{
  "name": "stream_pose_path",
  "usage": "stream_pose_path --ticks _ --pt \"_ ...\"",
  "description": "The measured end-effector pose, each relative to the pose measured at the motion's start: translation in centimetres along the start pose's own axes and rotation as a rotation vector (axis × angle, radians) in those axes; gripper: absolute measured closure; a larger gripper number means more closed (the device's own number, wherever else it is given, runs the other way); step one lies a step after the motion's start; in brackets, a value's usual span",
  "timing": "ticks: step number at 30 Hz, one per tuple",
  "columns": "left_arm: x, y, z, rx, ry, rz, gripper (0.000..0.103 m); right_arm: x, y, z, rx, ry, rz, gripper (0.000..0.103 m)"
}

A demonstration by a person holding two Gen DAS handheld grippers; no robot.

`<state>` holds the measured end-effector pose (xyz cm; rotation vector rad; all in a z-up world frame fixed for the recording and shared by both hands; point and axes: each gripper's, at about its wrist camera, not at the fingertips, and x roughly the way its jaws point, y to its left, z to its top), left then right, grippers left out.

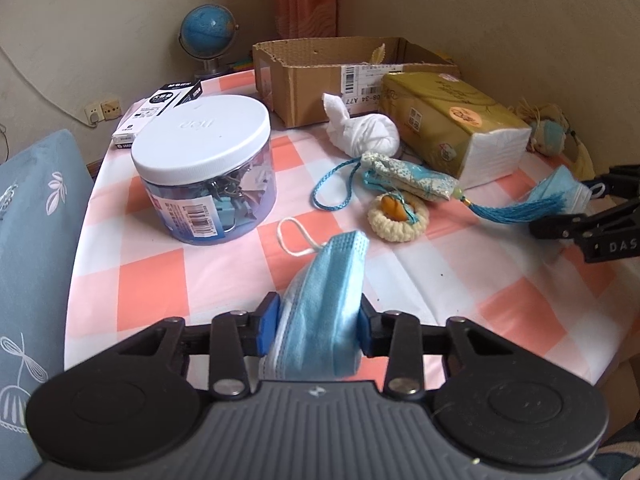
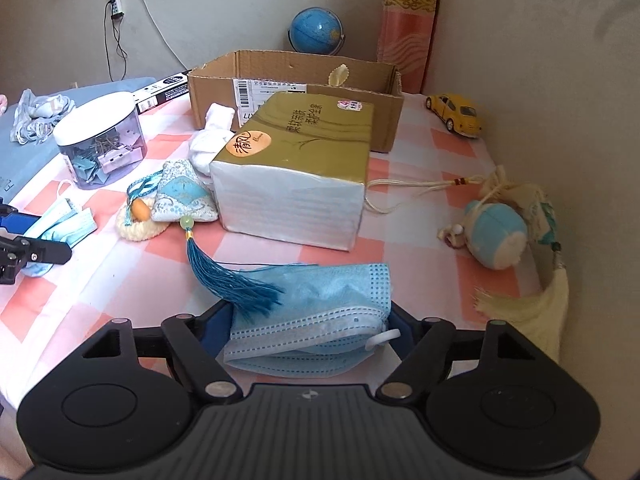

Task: Organize soft objects
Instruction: 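Lift the folded masks with the right gripper and drop them into the box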

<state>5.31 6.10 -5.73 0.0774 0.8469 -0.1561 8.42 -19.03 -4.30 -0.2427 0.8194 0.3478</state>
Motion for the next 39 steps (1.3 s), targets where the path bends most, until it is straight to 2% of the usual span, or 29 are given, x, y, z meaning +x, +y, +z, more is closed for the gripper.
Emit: stream_pose_path --ticks 12,19,28,39 --pt "-3.1 -0.2 1.0 0.090 -0.006 -0.051 0.067 -3.4 -0.9 0.5 -0.025 -0.015 0.017 0.027" --pt "-4.2 -0.9 1.6 0.113 -0.043 -0.084 0.067 -4.9 -1.2 2.8 -0.054 -0.050 0.031 0.027" --pt "-4.3 -0.5 1.3 0.086 -0.064 -0.083 0.067 -4.5 -1.5 9.5 -0.113 -0.127 0.037 0.027" --pt "-4.4 0.2 1.3 0.034 -0.084 -0.059 0.067 2.4 -3.8 20.2 -0.069 -0.122 0.047 0.027"
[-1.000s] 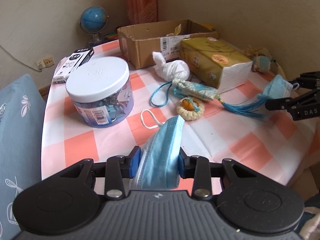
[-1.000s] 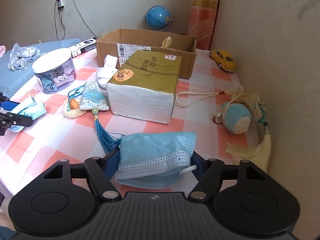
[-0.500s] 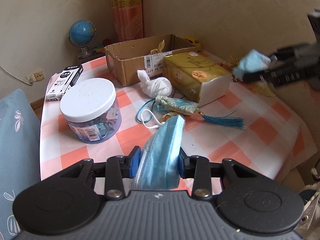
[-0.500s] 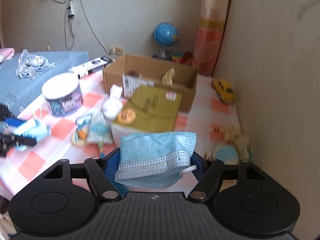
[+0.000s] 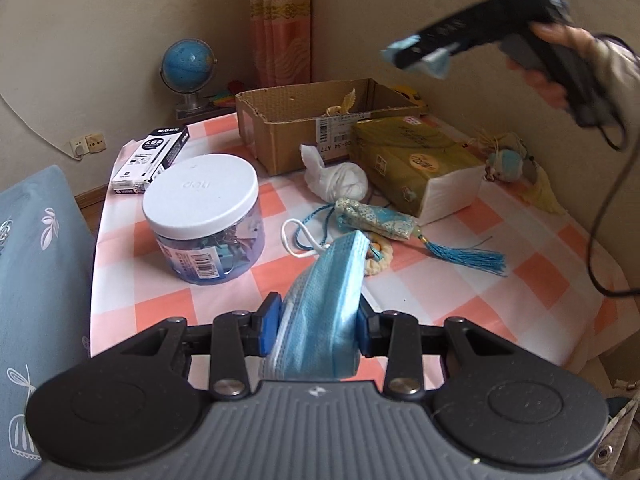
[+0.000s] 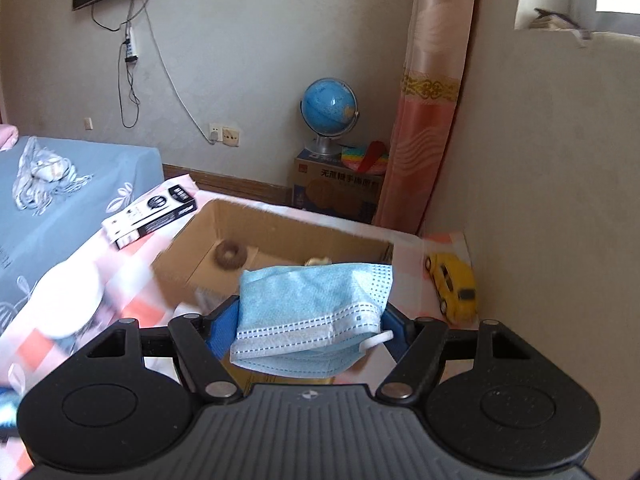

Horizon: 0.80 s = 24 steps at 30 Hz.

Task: Organize soft objects
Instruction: 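Lift the folded masks with the right gripper and drop them into the box, then carry the blue mask with the left gripper and drop it into the box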

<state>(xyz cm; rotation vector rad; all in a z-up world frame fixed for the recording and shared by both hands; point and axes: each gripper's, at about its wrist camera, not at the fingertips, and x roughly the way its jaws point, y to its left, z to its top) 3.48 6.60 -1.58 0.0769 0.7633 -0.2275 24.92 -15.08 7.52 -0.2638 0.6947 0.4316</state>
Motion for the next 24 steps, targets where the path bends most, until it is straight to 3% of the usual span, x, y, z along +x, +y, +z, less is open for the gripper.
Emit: stream_pose_path --ticks 5,10,24 --pt "0.0 0.2 -0.2 -0.015 0.006 0.016 0.067 3.4 -0.7 2.1 0.032 0.024 0.003 0.026" --pt "0.0 0.4 -0.4 -0.019 0.015 0.028 0.067 4.8 -1.0 1.6 0.071 0.037 -0.011 0.000" --pt "0.1 -0.1 0.5 0.018 0.017 0.009 0.067 -0.1 -0.9 -2.9 0.170 0.044 -0.015 0.000"
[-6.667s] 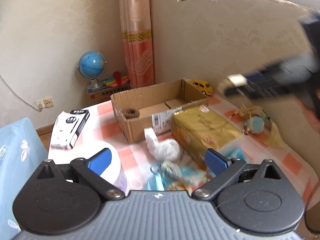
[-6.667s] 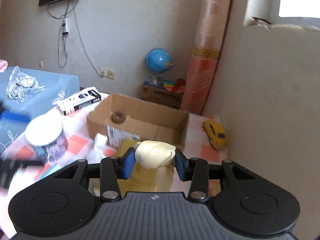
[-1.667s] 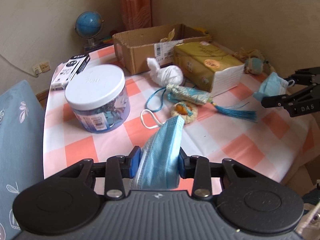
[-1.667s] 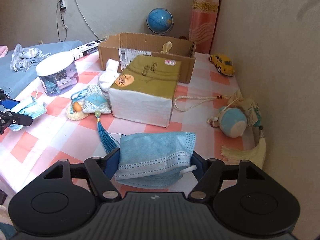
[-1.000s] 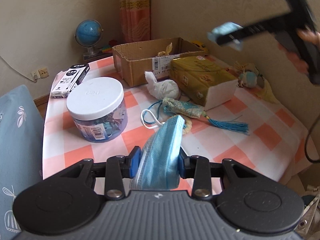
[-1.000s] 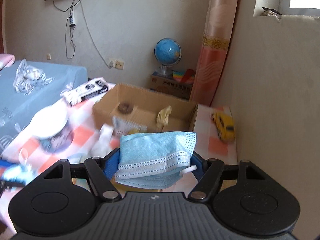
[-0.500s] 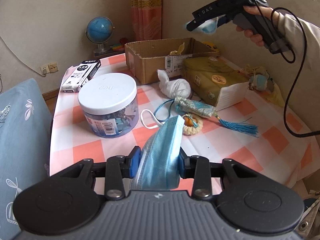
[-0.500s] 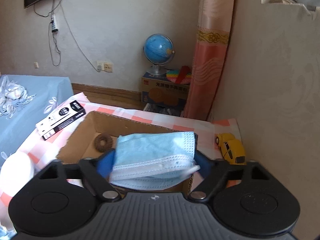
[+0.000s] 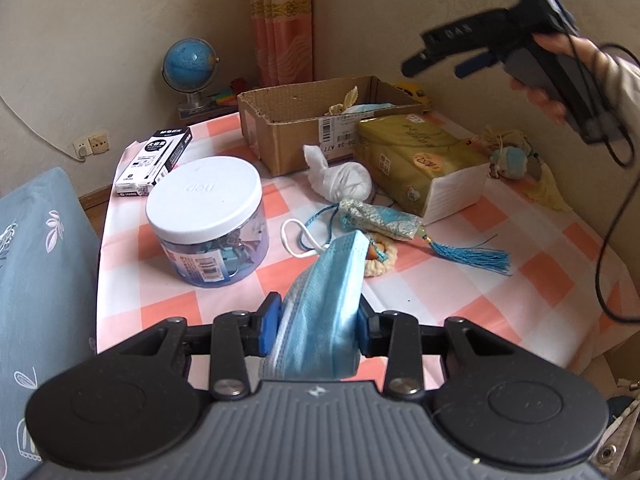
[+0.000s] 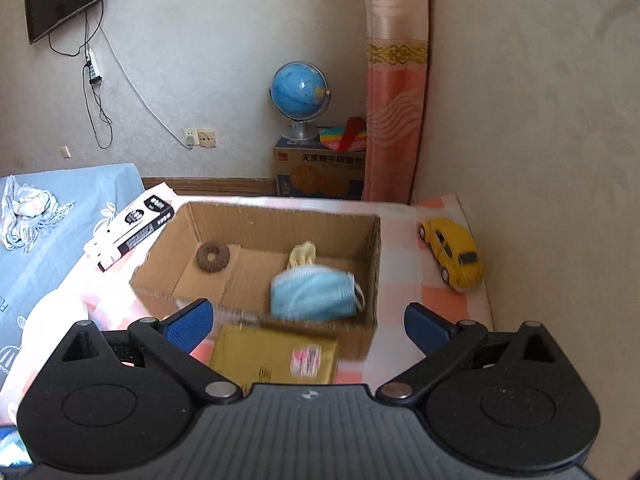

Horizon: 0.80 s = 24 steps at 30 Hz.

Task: Organize soft objects
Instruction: 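Carry the blue mask with the left gripper and drop it into the box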

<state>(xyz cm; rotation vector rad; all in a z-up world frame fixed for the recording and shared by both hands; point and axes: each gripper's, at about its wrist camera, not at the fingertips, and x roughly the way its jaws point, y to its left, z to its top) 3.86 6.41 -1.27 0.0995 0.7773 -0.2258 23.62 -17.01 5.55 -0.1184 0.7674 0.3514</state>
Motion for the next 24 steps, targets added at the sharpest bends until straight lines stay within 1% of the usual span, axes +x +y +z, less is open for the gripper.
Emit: stream_pose_path --ticks 2,4,8,11,14,18,24 --pt "0.0 -0.1 0.3 0.007 0.003 -0.003 0.067 -0.9 0.3 -1.5 0.012 0.017 -0.010 0.000" --pt "0.0 -0.3 0.7 0.020 0.002 -0.003 0.067 -1.7 0.7 -3.1 0.013 0.038 -0.037 0.000" --pt "0.1 -0.8 1.9 0.048 -0.005 -0.011 0.067 -3.2 1.6 -7.2 0.023 0.068 -0.085 0.000" --pt "0.3 -1.2 3.3 0.077 -0.010 -0.020 0.067 -3.9 1.9 -9.8 0.058 0.085 -0.084 0.000" --pt "0.8 -1.6 4.9 0.108 -0.016 -0.023 0.067 -4.4 2.3 -11.8 0.082 0.102 -0.080 0.000" --pt "1.8 -2.2 7.7 0.144 -0.033 -0.031 0.067 -5.2 2.9 -12.9 0.077 0.100 -0.095 0.000" --pt "4.8 -2.5 12.9 0.169 -0.057 -0.015 0.066 -6.4 3.2 -12.9 0.052 0.068 -0.095 0.000"
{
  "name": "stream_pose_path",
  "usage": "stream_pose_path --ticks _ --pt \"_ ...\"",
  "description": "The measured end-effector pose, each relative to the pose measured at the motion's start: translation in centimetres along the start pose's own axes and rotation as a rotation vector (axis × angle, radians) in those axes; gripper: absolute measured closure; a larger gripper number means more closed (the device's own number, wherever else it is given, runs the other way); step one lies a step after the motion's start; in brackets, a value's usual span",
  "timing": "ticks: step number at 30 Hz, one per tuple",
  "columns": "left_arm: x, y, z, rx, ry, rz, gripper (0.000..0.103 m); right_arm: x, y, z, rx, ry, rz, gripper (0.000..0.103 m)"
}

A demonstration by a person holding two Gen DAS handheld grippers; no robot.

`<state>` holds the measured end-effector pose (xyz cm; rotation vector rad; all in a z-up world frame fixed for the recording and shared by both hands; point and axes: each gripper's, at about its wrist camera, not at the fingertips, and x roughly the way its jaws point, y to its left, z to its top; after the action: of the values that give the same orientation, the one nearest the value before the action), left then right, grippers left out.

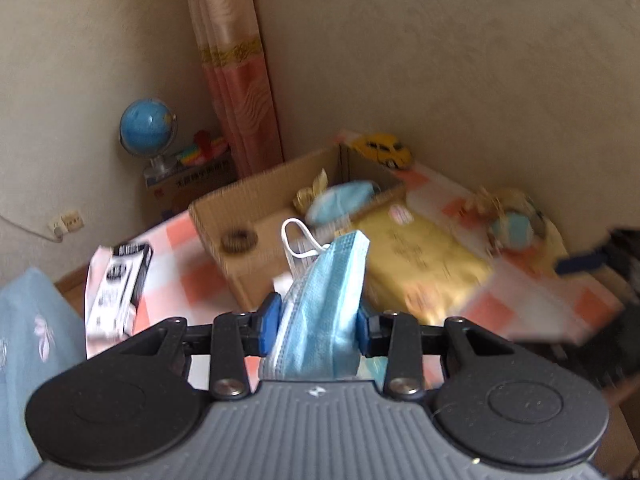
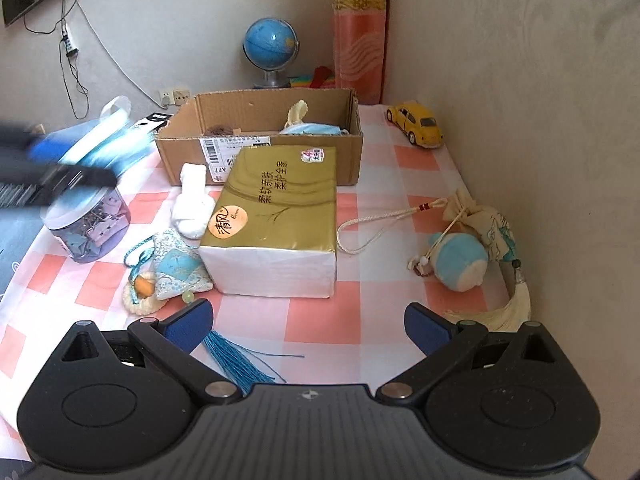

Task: Organize soft objects
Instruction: 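Carry the blue mask with the left gripper and drop it into the box, then move the left gripper to the crocheted ring and close on it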

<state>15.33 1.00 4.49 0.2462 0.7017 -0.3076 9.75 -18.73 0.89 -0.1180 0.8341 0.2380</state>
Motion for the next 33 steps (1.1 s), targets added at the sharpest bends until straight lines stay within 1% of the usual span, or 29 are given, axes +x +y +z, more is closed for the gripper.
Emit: stream_pose_path --ticks 5,10,12,13,14,15,16,19,23,25,29,31,33 --pt "3.9 1.4 4.3 -0.026 0.007 0.020 0.066 -1.0 -0.6 0.1 0.012 -0.022 0.000 0.000" --pt "7.4 2.3 6.4 -0.050 0.019 0.044 0.064 -1.4 -1.1 0.0 0.032 -0.035 -0.003 0.000" --pt "8.4 2.4 6.6 -0.054 0.023 0.065 0.048 -1.6 -1.2 0.0 0.036 -0.041 -0.003 0.000" --pt "8.7 2.4 6.7 -0.060 0.026 0.083 0.023 -1.7 -1.2 0.0 0.035 -0.043 -0.004 0.000" --pt "8.8 2.3 6.6 -0.068 0.017 0.100 0.007 -1.7 -1.1 0.0 0.033 -0.045 -0.005 0.000" --pt "8.4 2.3 6.4 -0.073 -0.006 0.108 0.005 -1.8 -1.1 0.0 0.032 -0.048 -0.005 0.000" --pt "8.2 2.4 6.2 -0.077 -0.023 0.100 0.005 -1.8 -1.1 0.0 0.031 -0.050 -0.005 0.000" --pt "7.1 2.4 5.5 -0.097 -0.025 0.091 0.005 -1.8 -1.1 0.0 0.030 -0.051 -0.004 0.000" --pt "4.8 1.4 4.1 -0.063 -0.049 0.116 0.003 -2.0 -1.1 0.0 0.029 -0.055 -0.005 0.000" --pt "3.5 0.8 3.3 -0.049 -0.058 0.114 0.002 -2.1 -1.0 0.0 0.029 -0.058 -0.006 0.000" --pt "1.3 -0.4 1.3 -0.054 -0.081 0.112 0.002 -2.4 -1.0 -0.1 0.034 -0.066 -0.007 0.000" --pt "0.4 -0.9 0.0 -0.071 -0.080 0.097 0.002 -2.6 -1.0 -0.2 0.036 -0.069 -0.004 0.000" --pt "0.0 -1.6 -1.3 -0.081 -0.059 0.082 0.002 -2.7 -1.0 -0.4 0.034 -0.070 -0.003 0.000"
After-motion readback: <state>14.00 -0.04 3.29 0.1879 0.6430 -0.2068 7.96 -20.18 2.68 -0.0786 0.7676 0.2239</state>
